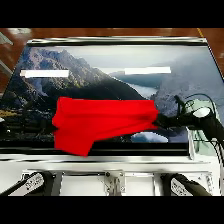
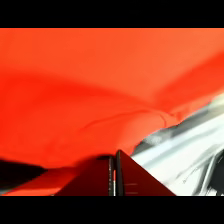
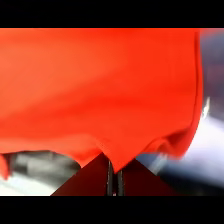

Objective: Fold the shirts.

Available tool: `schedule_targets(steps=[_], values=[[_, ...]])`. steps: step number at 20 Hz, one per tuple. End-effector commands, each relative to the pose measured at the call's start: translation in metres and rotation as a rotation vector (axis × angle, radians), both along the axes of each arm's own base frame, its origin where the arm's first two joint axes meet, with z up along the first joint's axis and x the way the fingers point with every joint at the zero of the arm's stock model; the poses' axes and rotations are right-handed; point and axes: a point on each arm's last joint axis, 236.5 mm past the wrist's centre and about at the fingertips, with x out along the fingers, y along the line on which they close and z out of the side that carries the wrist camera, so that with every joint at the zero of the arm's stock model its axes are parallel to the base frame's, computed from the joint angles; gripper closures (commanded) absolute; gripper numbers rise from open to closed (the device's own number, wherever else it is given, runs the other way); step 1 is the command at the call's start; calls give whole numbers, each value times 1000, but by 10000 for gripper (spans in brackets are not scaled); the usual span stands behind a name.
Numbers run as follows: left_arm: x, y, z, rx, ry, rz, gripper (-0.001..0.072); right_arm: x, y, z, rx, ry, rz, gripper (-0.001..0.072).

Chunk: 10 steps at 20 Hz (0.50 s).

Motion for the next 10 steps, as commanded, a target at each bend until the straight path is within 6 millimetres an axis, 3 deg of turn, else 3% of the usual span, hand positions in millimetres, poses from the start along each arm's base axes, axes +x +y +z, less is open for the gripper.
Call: schedule_targets(steps=[1,6,10], values=[[63,6,48,-52,-217,128,656,55,-2,18,-66,-183,-63,652],[111,10,36,-34,-213,120,656,117,6,2,-118,-261,-116,652],[155,13,20,-84,-191,117,656,147,5,-11,-109,-237,-137,652]])
